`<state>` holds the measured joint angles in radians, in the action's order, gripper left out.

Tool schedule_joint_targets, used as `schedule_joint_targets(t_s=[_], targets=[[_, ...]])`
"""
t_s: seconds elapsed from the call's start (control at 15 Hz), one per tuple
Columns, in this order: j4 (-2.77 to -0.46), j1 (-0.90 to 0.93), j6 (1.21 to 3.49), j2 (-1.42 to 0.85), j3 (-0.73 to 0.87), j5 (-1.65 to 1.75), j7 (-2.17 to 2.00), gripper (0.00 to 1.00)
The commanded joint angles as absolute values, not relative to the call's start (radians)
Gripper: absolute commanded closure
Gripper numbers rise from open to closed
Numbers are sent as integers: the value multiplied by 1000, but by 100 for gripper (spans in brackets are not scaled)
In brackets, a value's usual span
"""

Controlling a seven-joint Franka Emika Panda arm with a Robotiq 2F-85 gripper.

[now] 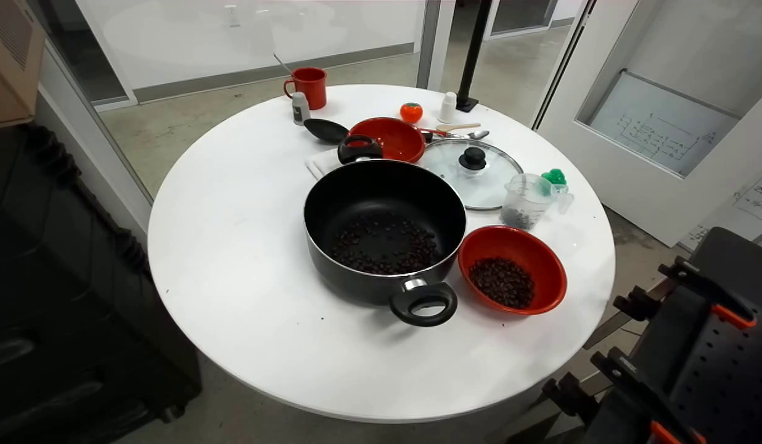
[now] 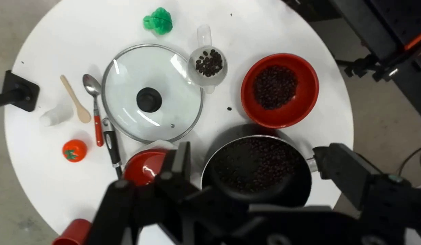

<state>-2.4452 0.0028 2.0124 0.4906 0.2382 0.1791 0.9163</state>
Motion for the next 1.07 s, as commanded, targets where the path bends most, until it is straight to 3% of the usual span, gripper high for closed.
schedule_joint_targets(t_s=[0.0, 0.4, 1.0], targets=[[-2460, -12, 2024, 478, 225, 172, 952, 0], [-2477, -21, 2040, 454, 201, 215, 972, 0], [-2398, -52, 2020, 130, 187, 239, 947, 0]])
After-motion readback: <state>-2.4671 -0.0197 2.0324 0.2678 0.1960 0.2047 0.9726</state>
